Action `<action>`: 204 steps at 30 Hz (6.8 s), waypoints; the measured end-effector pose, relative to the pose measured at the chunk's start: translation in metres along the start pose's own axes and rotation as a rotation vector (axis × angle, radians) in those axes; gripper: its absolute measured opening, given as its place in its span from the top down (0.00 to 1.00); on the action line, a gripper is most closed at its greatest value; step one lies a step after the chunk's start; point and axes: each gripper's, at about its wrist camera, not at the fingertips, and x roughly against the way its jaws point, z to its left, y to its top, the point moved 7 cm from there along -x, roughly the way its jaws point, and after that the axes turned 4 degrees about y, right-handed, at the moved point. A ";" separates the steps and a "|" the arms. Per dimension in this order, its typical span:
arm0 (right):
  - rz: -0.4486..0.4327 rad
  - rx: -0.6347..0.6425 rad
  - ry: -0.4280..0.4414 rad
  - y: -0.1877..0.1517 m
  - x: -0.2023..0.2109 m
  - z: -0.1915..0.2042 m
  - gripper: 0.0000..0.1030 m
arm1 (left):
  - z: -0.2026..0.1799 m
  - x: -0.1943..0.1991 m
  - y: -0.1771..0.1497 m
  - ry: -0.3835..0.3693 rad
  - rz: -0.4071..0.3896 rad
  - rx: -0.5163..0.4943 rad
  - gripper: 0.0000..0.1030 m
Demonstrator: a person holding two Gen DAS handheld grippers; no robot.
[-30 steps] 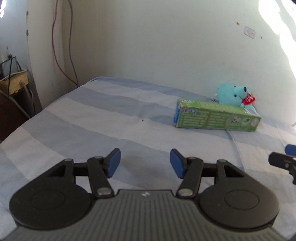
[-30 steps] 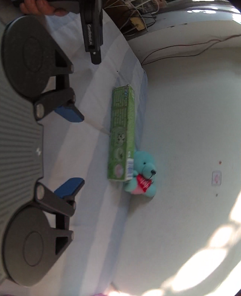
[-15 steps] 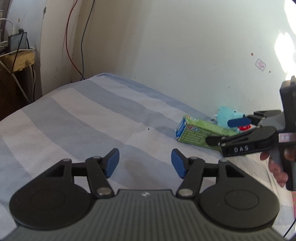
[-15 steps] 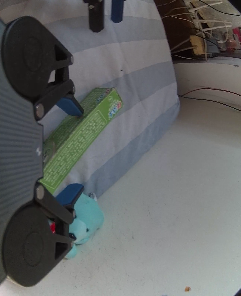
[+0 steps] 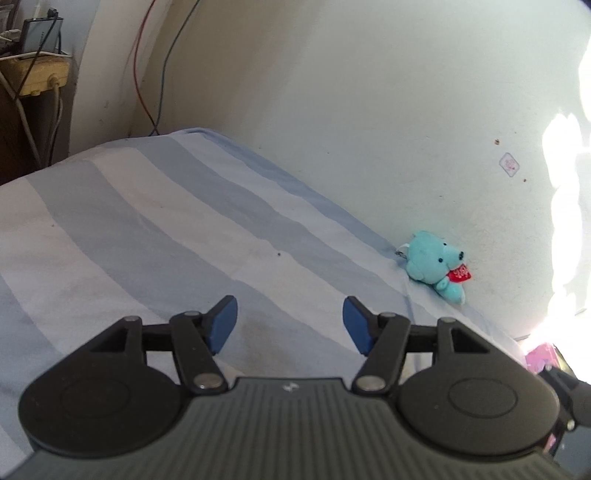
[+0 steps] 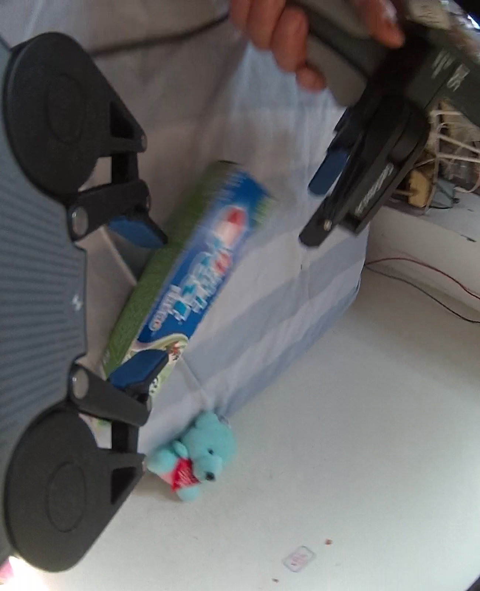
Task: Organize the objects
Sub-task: 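Grasp the green Crest toothpaste box with the right gripper, then grasp the toothpaste box with the left gripper while the right gripper opens and releases it, then carry the toothpaste box into the pink tin and open the left gripper, then move the right gripper toward the teal teddy bear, then grasp the teal teddy bear with the right gripper, then carry the teddy bear into the pink tin and open the right gripper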
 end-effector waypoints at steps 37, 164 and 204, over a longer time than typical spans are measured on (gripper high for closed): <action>-0.184 -0.480 0.030 -0.094 0.065 -0.031 0.22 | -0.026 0.005 -0.027 -0.169 0.088 -0.117 0.22; -0.097 -0.868 -0.237 -0.102 0.041 -0.101 0.38 | -0.090 -0.009 -0.086 -0.029 0.058 -0.549 0.35; -0.152 -0.972 -0.108 -0.205 0.158 -0.038 0.79 | -0.188 0.081 -0.180 -0.699 0.252 -0.616 0.21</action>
